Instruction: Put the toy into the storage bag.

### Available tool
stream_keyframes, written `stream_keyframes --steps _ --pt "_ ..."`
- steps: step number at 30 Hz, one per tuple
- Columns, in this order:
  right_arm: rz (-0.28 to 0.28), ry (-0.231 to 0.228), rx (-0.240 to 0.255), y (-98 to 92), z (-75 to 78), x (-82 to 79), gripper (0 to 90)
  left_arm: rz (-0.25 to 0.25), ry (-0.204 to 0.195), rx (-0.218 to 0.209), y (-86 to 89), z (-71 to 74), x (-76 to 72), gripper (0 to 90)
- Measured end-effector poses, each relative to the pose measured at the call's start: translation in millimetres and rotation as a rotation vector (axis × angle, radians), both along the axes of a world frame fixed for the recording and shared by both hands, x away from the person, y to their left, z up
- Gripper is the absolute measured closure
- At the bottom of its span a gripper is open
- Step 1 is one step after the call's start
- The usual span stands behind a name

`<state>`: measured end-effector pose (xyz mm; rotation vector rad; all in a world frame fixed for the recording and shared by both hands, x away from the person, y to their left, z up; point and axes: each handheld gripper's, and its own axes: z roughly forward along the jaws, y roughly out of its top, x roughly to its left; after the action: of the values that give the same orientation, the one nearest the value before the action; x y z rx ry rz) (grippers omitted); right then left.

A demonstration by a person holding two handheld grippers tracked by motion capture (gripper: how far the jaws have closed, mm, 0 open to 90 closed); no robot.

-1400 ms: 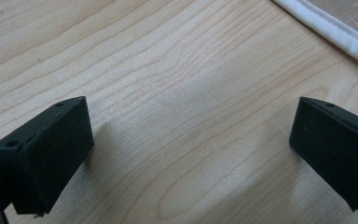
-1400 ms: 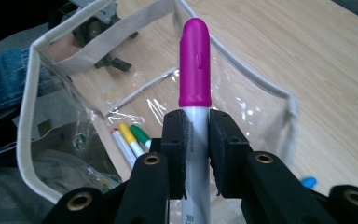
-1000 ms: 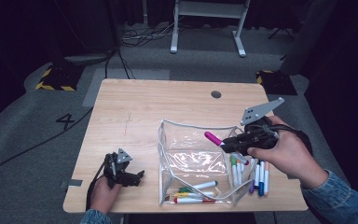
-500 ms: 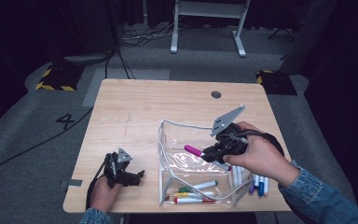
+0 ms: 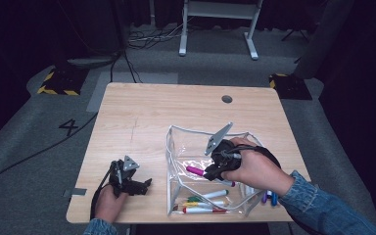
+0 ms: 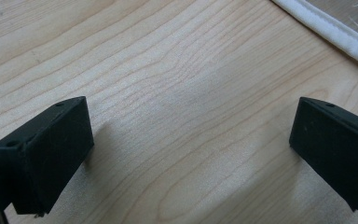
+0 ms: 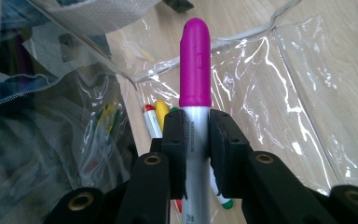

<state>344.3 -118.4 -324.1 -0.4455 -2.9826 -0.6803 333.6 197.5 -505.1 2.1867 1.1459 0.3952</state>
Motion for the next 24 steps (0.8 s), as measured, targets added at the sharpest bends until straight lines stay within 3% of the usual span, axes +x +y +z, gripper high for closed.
stream_keyframes --steps 10,24 --pt "0.045 0.03 -0.088 14.2 -23.4 -3.1 77.3 -0.002 -0.001 0.002 0.1 0.1 0.1 0.0" --pt "0.094 0.077 -0.168 21.5 -47.3 -7.1 77.3 -0.001 0.0 0.002 0.1 0.1 0.1 0.0"
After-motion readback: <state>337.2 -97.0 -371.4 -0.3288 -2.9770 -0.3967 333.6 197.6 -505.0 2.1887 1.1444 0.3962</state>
